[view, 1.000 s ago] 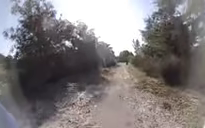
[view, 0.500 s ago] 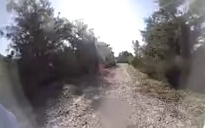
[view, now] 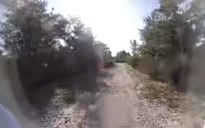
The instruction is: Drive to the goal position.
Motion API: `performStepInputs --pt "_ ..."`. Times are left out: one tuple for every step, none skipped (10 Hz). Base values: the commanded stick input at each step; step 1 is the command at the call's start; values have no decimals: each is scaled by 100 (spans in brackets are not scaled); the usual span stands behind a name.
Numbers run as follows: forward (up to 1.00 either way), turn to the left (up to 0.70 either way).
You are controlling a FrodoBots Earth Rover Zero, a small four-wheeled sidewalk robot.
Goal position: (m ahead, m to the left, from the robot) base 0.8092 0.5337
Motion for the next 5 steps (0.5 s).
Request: performStepInputs --pt "70 0" --pt "70 0" --pt "70 0" --pt "70 0" --pt "70 0"
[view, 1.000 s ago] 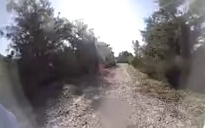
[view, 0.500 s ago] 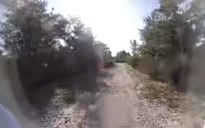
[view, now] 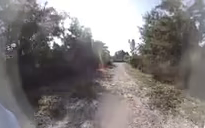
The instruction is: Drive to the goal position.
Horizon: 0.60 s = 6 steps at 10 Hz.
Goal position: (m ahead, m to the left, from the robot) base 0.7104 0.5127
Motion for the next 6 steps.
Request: performStepInputs --pt "70 0" --pt "70 0" --pt "70 -3" --pt "70 -16" --pt "64 -35" --pt "0 -38"
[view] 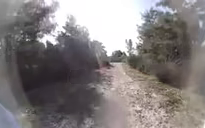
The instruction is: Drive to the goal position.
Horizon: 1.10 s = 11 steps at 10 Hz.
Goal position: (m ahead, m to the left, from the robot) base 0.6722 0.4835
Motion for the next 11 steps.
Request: performStepInputs --pt "0 -4" --pt "0 0" --pt "0 0" --pt "0 0" --pt "0 0" --pt "0 0" --pt "58 0" --pt "70 0" --pt "70 0" --pt "70 0" --pt "70 0"
